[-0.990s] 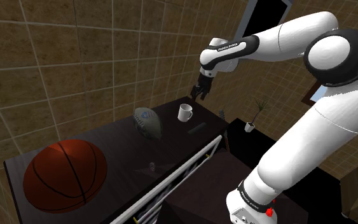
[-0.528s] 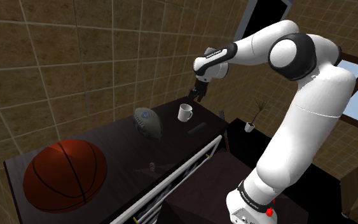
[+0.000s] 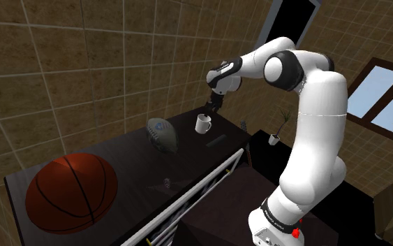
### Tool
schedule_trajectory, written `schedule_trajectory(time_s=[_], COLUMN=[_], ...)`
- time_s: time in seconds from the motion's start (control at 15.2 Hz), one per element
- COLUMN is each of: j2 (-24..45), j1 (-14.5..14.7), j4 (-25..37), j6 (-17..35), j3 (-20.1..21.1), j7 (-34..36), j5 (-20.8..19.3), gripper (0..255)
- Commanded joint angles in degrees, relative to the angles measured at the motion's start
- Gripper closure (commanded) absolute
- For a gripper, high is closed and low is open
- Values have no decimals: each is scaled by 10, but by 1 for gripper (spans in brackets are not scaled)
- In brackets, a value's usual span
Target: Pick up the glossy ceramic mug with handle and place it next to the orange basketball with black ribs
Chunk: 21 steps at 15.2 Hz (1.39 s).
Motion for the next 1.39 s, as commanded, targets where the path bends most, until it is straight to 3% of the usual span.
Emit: schedule_trajectory(time_s=[0.0,0.46,0.99,1.06,1.32], j2=[36,73,73,73,73], j1=[-11,-14,-14,-14,-14], j4=[37,33,33,33,33], j6=[-1,40,40,40,40], j3=[3,12,12,12,12], j7=[-9,-16,-16,-16,-16], j5=[8,19,19,19,19], gripper=[0,0,0,255,255])
